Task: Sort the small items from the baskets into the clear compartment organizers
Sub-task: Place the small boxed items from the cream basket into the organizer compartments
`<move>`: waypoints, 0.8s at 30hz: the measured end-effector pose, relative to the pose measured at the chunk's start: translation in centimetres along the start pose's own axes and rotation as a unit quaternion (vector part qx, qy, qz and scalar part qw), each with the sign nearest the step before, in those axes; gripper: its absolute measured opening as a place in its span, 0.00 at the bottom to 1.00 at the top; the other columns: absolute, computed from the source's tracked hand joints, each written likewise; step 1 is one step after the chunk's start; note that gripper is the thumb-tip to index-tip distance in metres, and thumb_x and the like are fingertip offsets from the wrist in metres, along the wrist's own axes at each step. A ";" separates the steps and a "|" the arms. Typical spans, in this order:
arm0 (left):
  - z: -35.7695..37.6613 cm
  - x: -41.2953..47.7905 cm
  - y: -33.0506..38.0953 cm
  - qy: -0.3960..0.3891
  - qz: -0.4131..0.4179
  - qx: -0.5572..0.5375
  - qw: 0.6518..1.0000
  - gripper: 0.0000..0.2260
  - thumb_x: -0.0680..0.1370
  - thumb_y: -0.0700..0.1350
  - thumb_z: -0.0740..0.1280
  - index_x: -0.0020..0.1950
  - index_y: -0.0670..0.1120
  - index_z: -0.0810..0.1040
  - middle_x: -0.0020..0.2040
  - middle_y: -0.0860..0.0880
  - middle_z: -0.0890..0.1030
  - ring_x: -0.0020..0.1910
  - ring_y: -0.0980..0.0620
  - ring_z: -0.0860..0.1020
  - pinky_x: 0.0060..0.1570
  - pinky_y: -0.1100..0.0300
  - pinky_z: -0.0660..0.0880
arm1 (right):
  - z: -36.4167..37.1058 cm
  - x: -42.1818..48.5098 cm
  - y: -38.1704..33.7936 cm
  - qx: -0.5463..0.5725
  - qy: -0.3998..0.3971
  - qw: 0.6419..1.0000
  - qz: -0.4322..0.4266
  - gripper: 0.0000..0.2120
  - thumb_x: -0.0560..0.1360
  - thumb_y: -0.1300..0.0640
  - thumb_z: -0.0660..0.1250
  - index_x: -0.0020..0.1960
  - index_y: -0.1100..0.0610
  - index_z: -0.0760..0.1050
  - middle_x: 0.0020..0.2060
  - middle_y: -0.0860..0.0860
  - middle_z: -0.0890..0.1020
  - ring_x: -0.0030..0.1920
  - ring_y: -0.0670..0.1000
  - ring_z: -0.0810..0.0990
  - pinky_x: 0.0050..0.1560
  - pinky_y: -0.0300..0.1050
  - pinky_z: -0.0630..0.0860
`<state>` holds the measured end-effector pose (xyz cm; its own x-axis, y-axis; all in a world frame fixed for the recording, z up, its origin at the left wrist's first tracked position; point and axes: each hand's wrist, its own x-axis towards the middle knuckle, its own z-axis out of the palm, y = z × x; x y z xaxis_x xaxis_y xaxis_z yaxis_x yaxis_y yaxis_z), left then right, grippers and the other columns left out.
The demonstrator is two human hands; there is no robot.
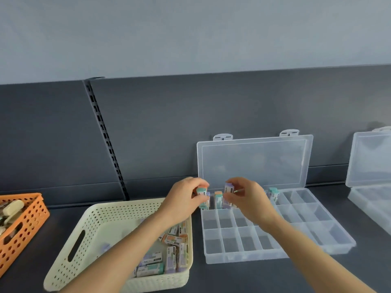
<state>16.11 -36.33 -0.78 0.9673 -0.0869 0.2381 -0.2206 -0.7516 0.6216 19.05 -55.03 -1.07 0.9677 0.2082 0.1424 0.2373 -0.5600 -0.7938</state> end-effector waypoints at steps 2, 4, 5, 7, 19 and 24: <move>1.2 0.9 0.9 -0.009 -0.002 -0.007 1.000 0.13 0.76 0.45 0.70 0.60 0.52 0.78 0.55 0.56 0.78 0.51 0.58 0.76 0.48 0.72 0.71 | -1.5 0.0 1.1 0.007 0.015 1.000 0.011 0.07 0.73 0.61 0.68 0.49 0.52 0.78 0.41 0.48 0.82 0.43 0.51 0.81 0.40 0.37 0.74; 2.6 2.0 1.9 -0.015 0.003 -0.013 1.000 0.13 0.74 0.44 0.71 0.58 0.52 0.79 0.53 0.57 0.78 0.50 0.59 0.77 0.48 0.70 0.74 | -3.2 0.1 2.4 0.008 0.029 0.999 0.018 0.07 0.72 0.62 0.68 0.47 0.52 0.78 0.39 0.49 0.82 0.41 0.51 0.82 0.39 0.38 0.75; 3.4 2.6 2.5 -0.021 0.009 -0.016 1.000 0.13 0.74 0.44 0.72 0.58 0.51 0.79 0.52 0.56 0.78 0.49 0.59 0.77 0.49 0.69 0.75 | -4.1 0.3 3.2 0.006 0.036 0.999 0.021 0.07 0.72 0.62 0.68 0.47 0.52 0.78 0.39 0.49 0.82 0.41 0.51 0.82 0.40 0.39 0.75; 4.8 3.7 3.8 -0.032 0.022 -0.022 0.999 0.12 0.74 0.43 0.72 0.57 0.50 0.79 0.51 0.56 0.77 0.49 0.58 0.78 0.50 0.67 0.75 | -5.9 0.8 4.6 -0.003 0.047 0.999 0.028 0.08 0.72 0.62 0.68 0.49 0.52 0.77 0.40 0.48 0.82 0.41 0.50 0.82 0.40 0.38 0.77; 13.3 10.8 11.2 -0.049 0.062 -0.032 0.996 0.11 0.73 0.41 0.72 0.54 0.45 0.78 0.49 0.52 0.76 0.46 0.54 0.75 0.48 0.64 0.72 | -14.7 3.6 13.1 -0.074 0.081 0.994 0.021 0.09 0.72 0.62 0.71 0.51 0.55 0.78 0.38 0.45 0.80 0.38 0.43 0.79 0.41 0.34 0.75; 16.7 12.5 13.0 -0.058 0.063 -0.025 0.996 0.11 0.74 0.42 0.72 0.54 0.44 0.76 0.50 0.50 0.77 0.46 0.52 0.74 0.46 0.64 0.71 | -16.0 3.8 15.8 -0.079 0.080 0.994 0.006 0.13 0.73 0.60 0.70 0.57 0.55 0.77 0.43 0.45 0.80 0.40 0.44 0.79 0.46 0.36 0.79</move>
<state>27.45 -58.11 -2.19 0.9388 -0.2552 0.2313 -0.3444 -0.6974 0.6285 27.85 -75.86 -3.62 0.9688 0.0774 0.2356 0.2237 -0.6830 -0.6954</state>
